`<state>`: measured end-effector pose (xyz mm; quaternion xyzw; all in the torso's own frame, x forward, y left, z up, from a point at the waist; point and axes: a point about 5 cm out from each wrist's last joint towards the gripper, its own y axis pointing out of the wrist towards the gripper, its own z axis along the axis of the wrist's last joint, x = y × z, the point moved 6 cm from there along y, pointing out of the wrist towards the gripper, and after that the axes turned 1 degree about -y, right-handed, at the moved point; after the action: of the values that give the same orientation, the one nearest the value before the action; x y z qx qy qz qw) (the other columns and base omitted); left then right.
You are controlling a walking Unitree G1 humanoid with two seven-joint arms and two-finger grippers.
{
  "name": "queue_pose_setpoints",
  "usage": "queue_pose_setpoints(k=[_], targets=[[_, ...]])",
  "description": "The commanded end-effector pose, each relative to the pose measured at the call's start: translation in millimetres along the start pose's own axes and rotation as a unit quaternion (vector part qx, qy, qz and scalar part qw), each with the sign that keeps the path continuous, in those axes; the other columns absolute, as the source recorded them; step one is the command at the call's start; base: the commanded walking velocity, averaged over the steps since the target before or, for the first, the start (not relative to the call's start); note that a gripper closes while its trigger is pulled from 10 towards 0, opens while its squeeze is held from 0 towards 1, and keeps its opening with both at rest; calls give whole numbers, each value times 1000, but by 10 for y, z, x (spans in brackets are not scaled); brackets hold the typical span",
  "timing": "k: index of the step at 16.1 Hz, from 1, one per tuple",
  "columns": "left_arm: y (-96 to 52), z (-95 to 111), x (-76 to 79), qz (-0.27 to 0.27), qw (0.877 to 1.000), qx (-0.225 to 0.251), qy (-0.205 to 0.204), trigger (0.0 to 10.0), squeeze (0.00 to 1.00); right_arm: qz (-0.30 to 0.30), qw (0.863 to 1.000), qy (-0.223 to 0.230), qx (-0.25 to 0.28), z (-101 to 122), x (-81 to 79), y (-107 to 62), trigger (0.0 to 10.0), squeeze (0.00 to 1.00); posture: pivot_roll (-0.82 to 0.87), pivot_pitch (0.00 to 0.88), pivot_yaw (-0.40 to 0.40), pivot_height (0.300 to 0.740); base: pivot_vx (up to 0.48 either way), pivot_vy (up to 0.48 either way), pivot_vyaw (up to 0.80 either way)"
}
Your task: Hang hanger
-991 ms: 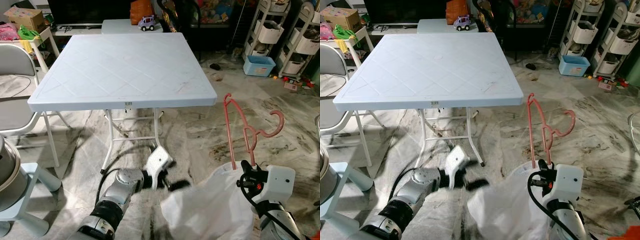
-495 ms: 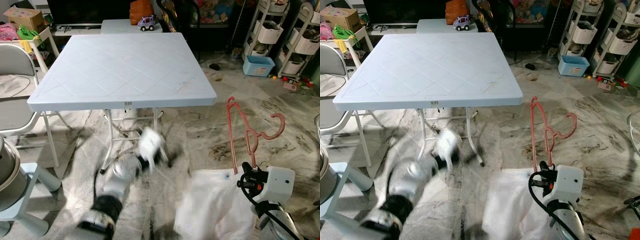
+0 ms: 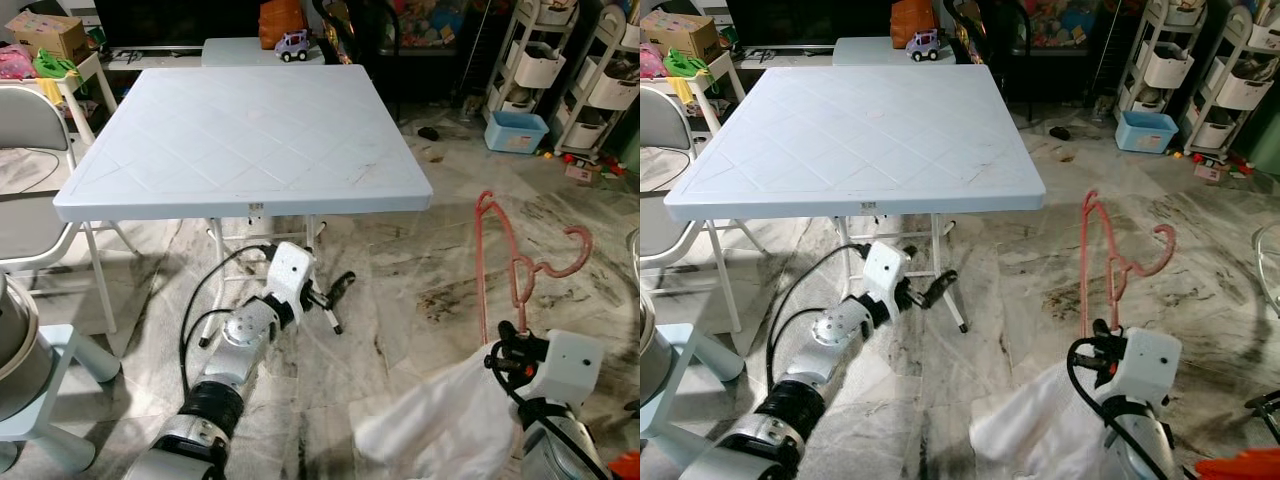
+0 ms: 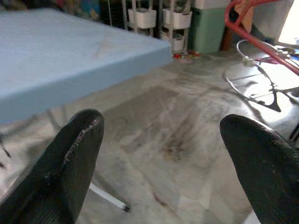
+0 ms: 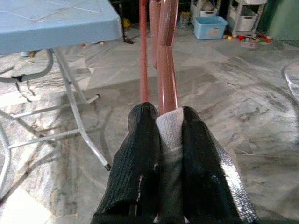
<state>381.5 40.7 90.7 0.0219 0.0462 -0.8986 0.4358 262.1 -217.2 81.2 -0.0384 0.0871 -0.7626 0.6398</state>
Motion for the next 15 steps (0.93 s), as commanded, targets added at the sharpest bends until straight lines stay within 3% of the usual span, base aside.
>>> queue_pose_setpoints(k=[1,2,3,4,5,7,9,10,12,13,15], targets=[[30,176,24,-30,998,21,44,10000,1000,38,999,-17,11,78,-104,-12,10000,0,66,0,-63,740,0,0,0],[21,186,34,-45,997,19,60,10000,1000,61,997,-48,1,44,-146,-23,10000,0,67,0,-61,740,0,0,0],[10,196,24,-66,994,15,88,10000,537,105,988,-114,-22,-30,-178,-65,10000,0,64,0,-57,740,0,0,0],[8,197,10,-72,992,13,101,10000,349,128,979,-152,-35,-66,-162,-97,10000,0,64,0,-57,740,0,0,0],[37,180,-33,-69,992,4,107,10000,0,178,946,-265,-57,-72,8,-197,10000,0,53,0,-53,740,0,0,0],[56,159,60,-99,987,-4,125,10000,0,209,917,-330,-80,-48,187,-260,10000,0,47,0,-50,740,0,0,0],[23,125,185,-152,980,-7,126,10000,0,268,871,-397,-109,-83,273,-383,10000,0,44,0,-49,740,0,0,0],[3,103,215,-168,977,-10,129,10000,0,280,864,-404,-113,-80,288,-406,10000,0,42,0,-48,740,0,0,0],[-85,3,331,-234,963,-24,134,10000,0,349,829,-418,-124,16,226,-527,10000,0,41,1,-45,740,0,0,0],[-113,-16,388,-259,956,-26,133,10000,0,383,822,-401,-127,63,130,-608,10000,0,39,3,-44,740,0,0,0],[-161,-48,479,-297,947,-33,117,10000,0,402,811,-407,-119,162,71,-618,10000,0,36,5,-45,740,0,0,0]])
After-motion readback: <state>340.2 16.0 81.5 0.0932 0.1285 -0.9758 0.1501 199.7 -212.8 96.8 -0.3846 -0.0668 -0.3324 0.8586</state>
